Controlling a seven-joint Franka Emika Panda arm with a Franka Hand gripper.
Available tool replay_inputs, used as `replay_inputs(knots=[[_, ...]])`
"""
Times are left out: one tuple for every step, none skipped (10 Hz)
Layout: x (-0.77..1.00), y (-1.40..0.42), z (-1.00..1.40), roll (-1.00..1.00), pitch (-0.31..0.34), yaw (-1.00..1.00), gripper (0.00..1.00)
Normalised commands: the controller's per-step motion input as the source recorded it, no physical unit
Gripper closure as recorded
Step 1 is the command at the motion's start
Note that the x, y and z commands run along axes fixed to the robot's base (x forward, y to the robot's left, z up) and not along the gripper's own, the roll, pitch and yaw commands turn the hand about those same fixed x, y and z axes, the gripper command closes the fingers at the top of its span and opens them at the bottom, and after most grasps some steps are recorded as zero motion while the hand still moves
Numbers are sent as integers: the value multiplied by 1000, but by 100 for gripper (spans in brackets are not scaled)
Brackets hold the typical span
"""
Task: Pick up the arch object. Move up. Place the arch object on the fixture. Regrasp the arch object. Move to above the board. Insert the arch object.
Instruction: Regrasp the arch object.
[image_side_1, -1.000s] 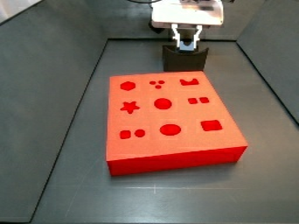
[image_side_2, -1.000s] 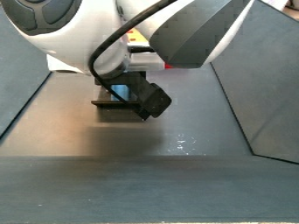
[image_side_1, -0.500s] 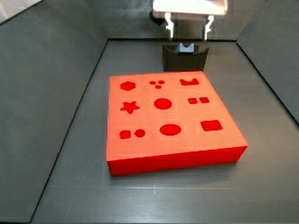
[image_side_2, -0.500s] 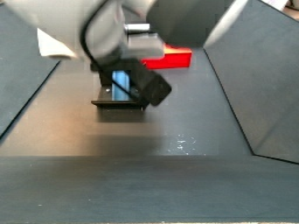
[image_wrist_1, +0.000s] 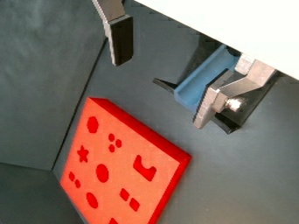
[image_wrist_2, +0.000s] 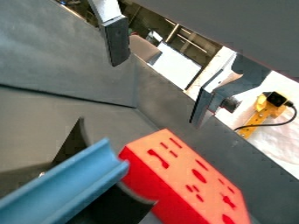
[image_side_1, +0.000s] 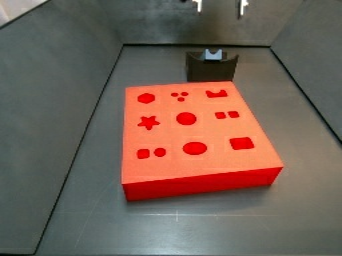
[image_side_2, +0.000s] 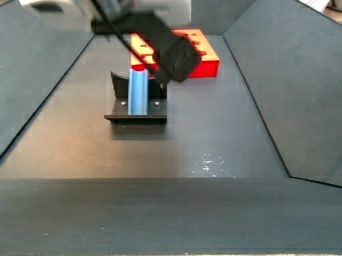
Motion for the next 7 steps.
replay_inputs(knots=[[-102,-788,698,1000,28,11,0],[-95,-767,672,1000,27,12,0],[-109,-602,513,1000,14,12,0],[-112,-440,317,1000,6,11,0],[-82,-273,121,1000,2,11,0],[-39,-114,47,1000,2,12,0],[-8,-42,39,1000,5,13,0]])
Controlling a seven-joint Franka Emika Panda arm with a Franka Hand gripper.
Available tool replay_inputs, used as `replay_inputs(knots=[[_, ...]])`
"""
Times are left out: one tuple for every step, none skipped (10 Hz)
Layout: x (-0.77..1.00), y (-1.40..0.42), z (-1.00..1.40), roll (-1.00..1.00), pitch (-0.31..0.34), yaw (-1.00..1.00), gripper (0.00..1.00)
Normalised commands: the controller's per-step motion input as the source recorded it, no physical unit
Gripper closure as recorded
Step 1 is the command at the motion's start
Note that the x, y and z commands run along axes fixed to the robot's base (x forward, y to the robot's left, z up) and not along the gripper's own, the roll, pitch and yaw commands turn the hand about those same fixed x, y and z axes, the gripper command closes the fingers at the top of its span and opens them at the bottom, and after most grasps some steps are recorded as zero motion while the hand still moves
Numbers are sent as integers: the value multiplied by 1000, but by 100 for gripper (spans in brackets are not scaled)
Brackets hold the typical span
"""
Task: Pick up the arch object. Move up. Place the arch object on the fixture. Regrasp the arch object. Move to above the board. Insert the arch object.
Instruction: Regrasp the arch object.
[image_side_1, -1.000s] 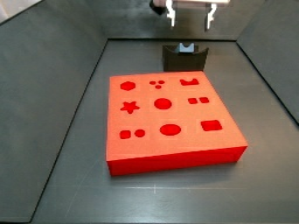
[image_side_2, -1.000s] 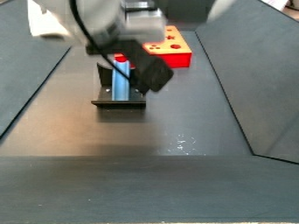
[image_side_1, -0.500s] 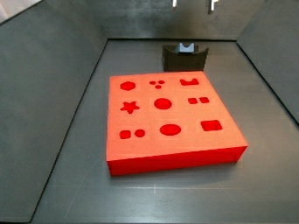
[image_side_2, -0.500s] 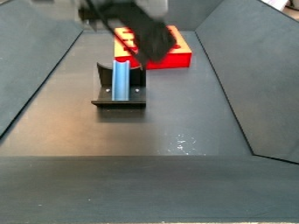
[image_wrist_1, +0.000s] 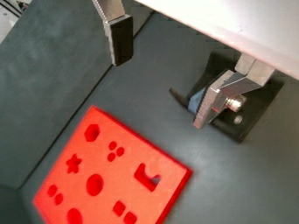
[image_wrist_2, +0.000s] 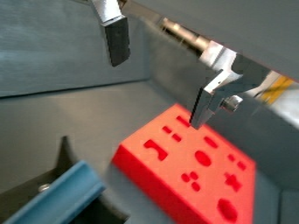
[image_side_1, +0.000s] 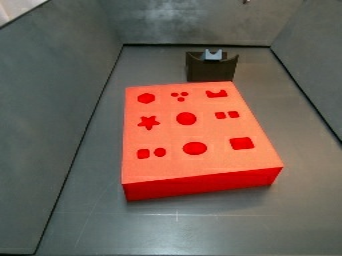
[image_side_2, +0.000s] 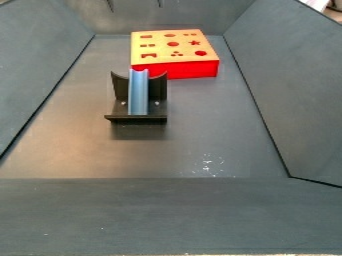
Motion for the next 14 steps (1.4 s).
replay_inputs(knots=[[-5,-45,18,1000,4,13,0],[-18,-43,17,1000,-1,14,0],[-29,-30,13,1000,-6,15,0],[-32,-27,0,1000,-12,15,0],[-30,-24,-3,1000,-18,17,0],[-28,-21,-4,1000,-24,18,0],[-25,-22,-1,1000,-31,19,0],[-28,-18,-2,1000,-34,20,0],[-27,-18,4,1000,-34,21,0],[-22,-17,12,1000,-33,22,0],[-9,-19,15,1000,-29,23,0],[0,-21,5,1000,-24,23,0],[16,-21,-7,1000,-18,25,0],[38,-26,-10,1000,-6,27,0]])
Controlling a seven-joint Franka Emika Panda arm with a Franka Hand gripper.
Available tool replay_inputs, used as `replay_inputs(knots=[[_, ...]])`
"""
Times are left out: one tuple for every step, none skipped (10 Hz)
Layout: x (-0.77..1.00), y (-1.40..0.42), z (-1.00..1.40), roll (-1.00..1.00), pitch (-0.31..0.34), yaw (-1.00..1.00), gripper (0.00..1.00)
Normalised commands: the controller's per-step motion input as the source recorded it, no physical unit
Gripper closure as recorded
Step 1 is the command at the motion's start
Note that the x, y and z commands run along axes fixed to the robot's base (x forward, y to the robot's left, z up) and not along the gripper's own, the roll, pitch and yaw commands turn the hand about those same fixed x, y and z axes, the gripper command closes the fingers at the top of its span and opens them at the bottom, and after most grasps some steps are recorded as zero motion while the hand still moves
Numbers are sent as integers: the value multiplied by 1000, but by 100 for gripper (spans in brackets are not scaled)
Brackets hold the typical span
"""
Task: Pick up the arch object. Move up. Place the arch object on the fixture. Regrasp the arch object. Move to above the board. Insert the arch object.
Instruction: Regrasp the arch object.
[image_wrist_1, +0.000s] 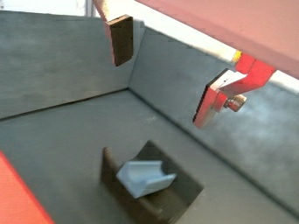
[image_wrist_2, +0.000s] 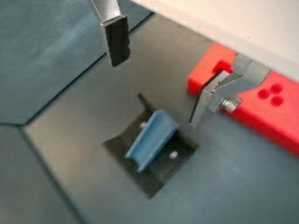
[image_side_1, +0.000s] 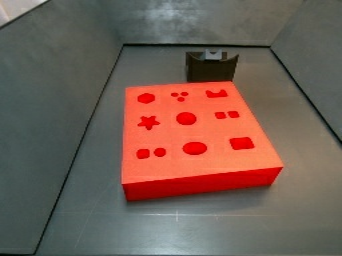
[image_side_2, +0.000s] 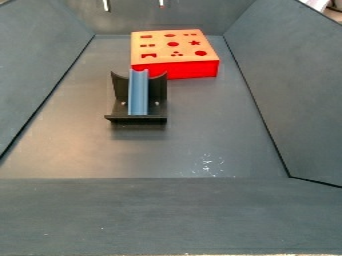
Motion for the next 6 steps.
replay_inputs(knots=[[50,-27,-17,1000,5,28,0],[59,-30,-20,1000,17,31,0],[68,-30,-21,1000,33,35,0],[82,-34,-16,1000,59,43,0],[92,-38,-19,1000,86,55,0],[104,-40,-26,1000,131,79,0]])
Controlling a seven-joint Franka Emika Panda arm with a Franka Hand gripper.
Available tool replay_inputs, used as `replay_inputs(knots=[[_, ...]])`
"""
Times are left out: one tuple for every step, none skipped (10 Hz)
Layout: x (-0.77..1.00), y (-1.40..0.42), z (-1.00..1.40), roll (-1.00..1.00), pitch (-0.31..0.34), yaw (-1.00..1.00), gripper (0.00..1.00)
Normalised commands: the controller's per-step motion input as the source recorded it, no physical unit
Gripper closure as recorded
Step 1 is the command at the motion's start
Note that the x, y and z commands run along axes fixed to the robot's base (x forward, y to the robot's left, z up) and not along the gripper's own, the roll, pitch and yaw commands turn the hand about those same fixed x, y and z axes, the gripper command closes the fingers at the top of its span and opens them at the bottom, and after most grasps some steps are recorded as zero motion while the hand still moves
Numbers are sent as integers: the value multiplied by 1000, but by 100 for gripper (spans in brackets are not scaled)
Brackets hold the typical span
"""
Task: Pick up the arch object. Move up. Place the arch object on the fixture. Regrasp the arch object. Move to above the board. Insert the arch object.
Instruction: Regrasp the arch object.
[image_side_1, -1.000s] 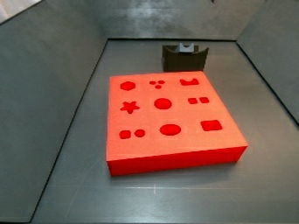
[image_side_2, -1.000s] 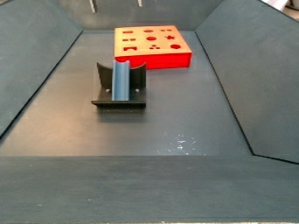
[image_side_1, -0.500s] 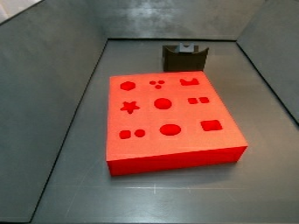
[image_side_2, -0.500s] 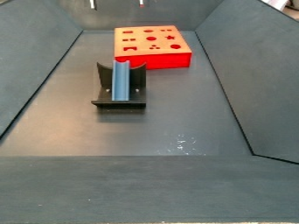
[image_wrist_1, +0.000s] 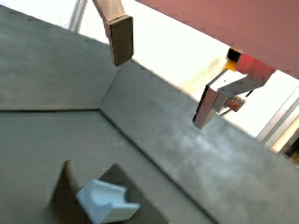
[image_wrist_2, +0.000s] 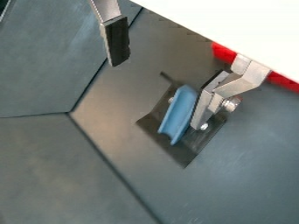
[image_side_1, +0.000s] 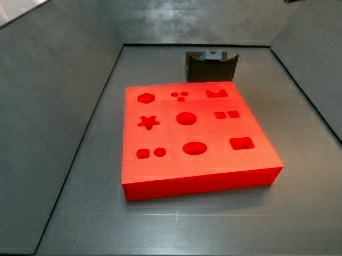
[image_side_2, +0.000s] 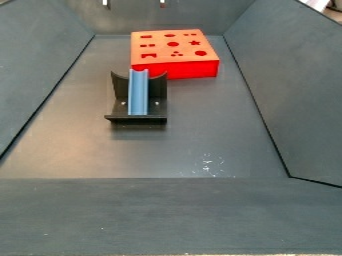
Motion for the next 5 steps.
replay_inputs(knots=[[109,-45,-23,971,152,96,0],[113,-47,-29,727,158,122,0],[114,-51,-26,545,155,143,0],[113,-46,-25,370,147,163,0],[101,-36,-12,224,118,184,0]])
